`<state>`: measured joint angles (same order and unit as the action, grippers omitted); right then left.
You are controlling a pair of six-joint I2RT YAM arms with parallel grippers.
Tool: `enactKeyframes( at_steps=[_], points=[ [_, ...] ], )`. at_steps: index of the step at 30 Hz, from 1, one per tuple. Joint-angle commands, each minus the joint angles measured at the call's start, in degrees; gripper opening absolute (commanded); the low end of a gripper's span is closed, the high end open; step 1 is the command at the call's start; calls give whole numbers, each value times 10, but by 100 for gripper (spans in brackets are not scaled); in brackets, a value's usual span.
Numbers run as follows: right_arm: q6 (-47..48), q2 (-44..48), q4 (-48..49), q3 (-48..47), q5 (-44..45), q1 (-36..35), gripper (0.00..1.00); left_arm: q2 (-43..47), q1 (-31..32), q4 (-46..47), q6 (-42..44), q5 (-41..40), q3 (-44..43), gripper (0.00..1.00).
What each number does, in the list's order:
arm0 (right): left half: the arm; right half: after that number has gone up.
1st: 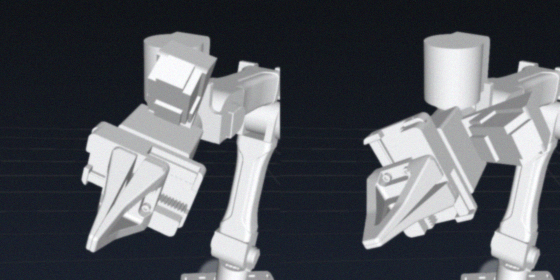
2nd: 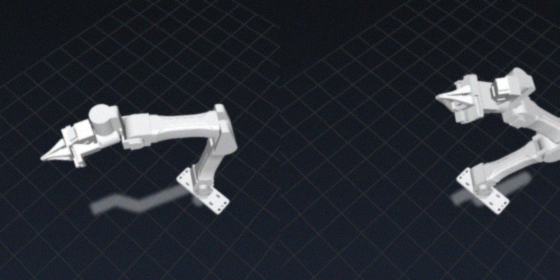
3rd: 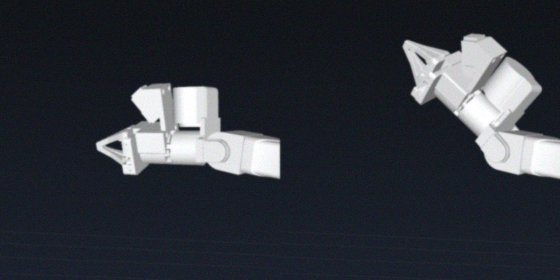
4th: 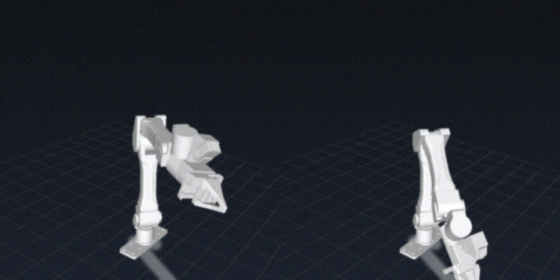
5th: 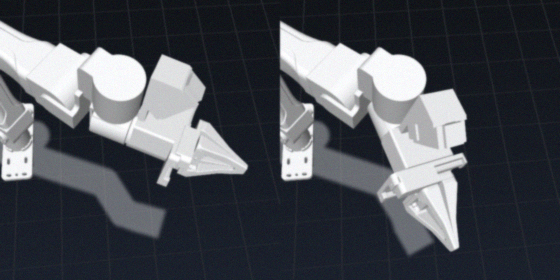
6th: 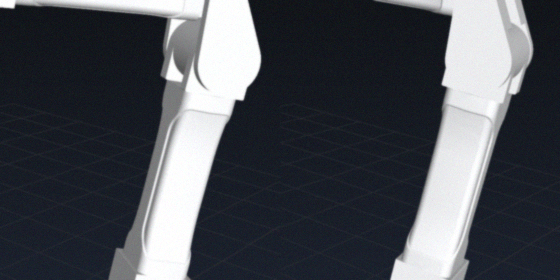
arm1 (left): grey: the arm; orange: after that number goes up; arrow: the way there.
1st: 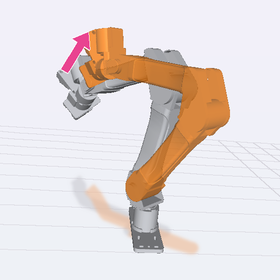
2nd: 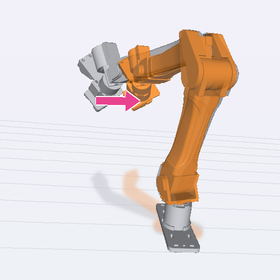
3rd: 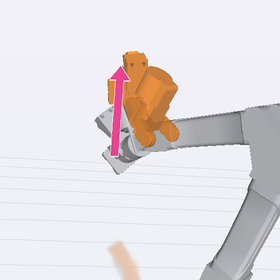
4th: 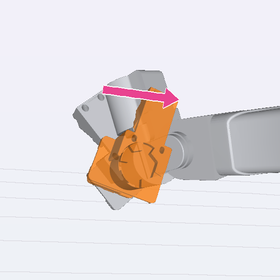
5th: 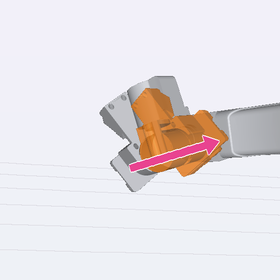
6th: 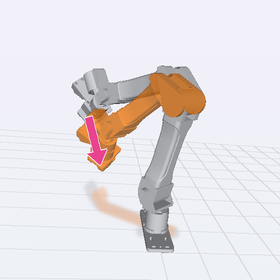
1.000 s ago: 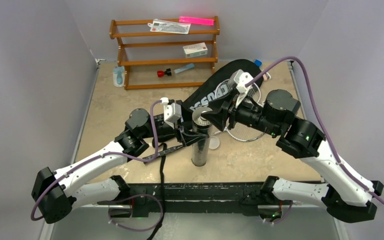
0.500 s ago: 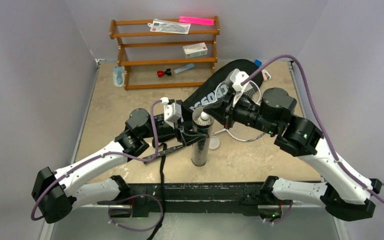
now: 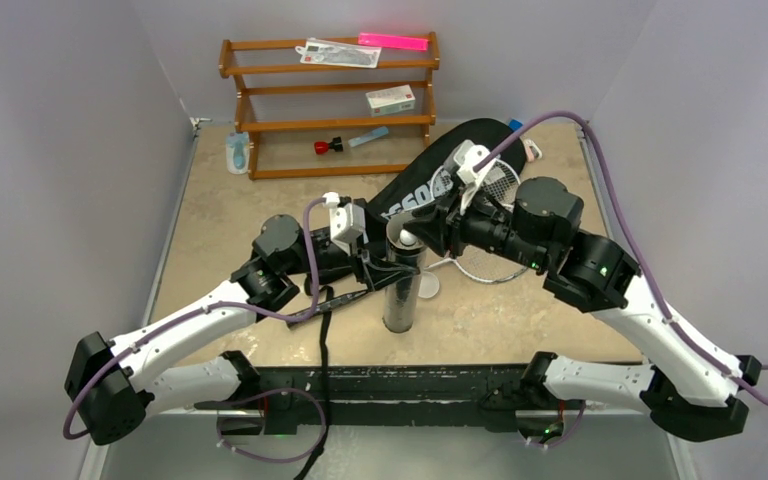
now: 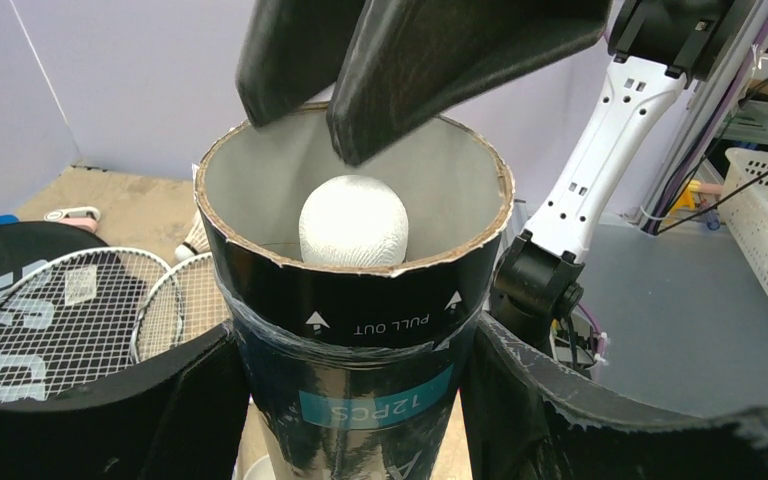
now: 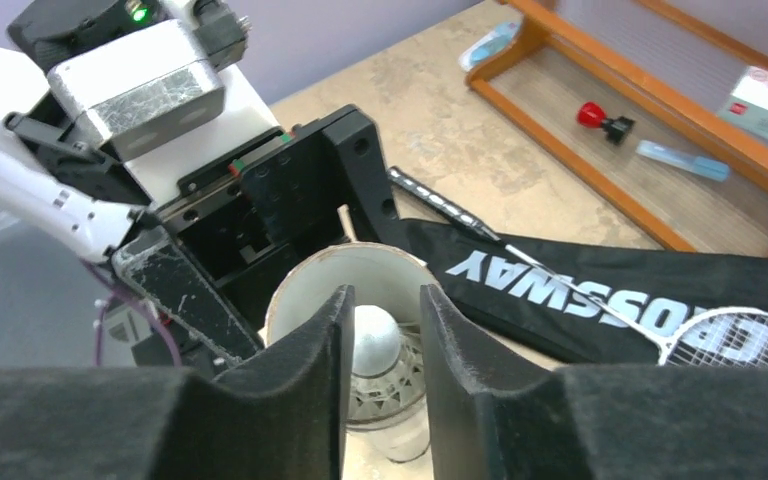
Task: Pack up the badminton gear
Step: Adjust the shuttlecock in the shuttle tube, then pick up the shuttlecock at the center of the board.
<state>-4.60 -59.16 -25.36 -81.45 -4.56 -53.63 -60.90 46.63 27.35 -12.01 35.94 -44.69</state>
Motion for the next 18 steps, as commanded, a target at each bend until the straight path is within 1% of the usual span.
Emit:
enactKeyframes(
  at_steps=[1,4,6,9,10,11,13,14,15,18],
  points=[
    [6,28,18,-24,86,0,38,11,1,-31,3,-14,-22,52],
    [5,31,18,-4,169,0,45,30,0,-95,40,-37,-34,52],
    [2,29,27,15,213,0,48,46,0,-125,57,-56,-39,52],
    [-16,21,41,43,260,10,48,68,0,-136,70,-70,-28,52],
    [-27,17,44,52,259,22,48,73,0,-142,75,-77,-26,52],
    [-45,12,46,62,240,42,49,78,0,-150,83,-87,-26,52],
    [-84,5,56,91,164,117,49,85,0,-169,98,-113,-26,52],
    [-102,2,62,107,140,144,49,89,0,-173,102,-127,-24,52],
    [-115,-2,66,123,132,163,49,93,0,-172,108,-136,-18,52],
    [-152,-12,73,160,151,208,49,109,0,-140,114,-160,7,51]
  ],
)
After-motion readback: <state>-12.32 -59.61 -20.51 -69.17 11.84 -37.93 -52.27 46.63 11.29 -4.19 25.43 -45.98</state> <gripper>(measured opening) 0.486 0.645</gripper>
